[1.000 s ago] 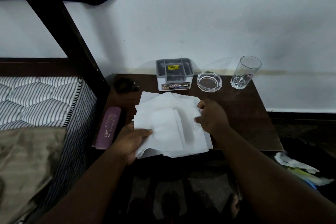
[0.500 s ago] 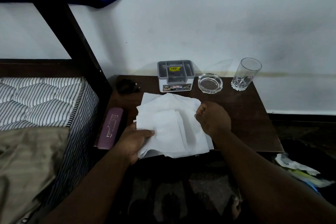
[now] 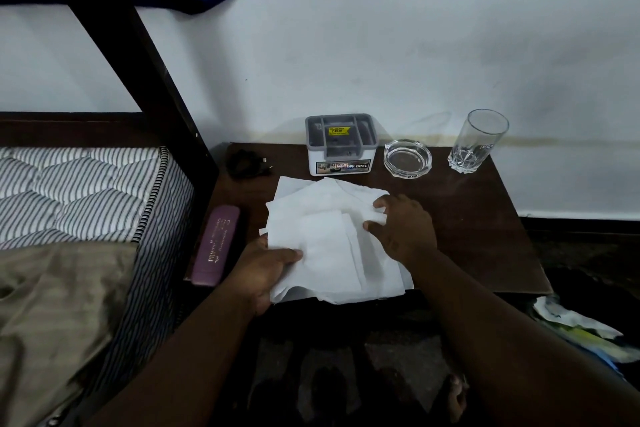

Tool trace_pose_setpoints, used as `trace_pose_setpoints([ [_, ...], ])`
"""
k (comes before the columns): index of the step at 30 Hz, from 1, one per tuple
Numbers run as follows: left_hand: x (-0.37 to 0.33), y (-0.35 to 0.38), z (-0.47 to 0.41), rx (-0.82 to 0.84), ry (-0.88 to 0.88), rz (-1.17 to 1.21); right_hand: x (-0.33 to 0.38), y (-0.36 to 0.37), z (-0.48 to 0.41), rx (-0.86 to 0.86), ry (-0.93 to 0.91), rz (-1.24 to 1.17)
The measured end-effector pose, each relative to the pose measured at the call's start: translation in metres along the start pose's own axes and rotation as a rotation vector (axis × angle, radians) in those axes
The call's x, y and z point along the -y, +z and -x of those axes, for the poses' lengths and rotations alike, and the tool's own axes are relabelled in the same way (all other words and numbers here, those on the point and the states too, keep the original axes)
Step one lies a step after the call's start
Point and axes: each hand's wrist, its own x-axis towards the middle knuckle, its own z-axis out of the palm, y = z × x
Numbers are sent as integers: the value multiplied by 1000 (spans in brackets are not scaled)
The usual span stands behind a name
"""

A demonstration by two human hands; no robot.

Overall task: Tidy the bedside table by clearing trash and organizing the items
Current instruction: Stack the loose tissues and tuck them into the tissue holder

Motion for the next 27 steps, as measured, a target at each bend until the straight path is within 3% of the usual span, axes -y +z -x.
trace_pose_setpoints([
  [12, 3, 1, -3, 21, 4, 48, 3, 3, -2, -89, -6, -151],
  [17, -2, -2, 3, 89, 18, -36, 6, -2, 0, -104, 9, -333],
  [23, -8, -11, 7, 184, 10, 166, 13, -43, 4, -175, 63, -701],
  [27, -15, -8, 15, 238, -13, 216, 19, -95, 10, -247, -9, -724],
])
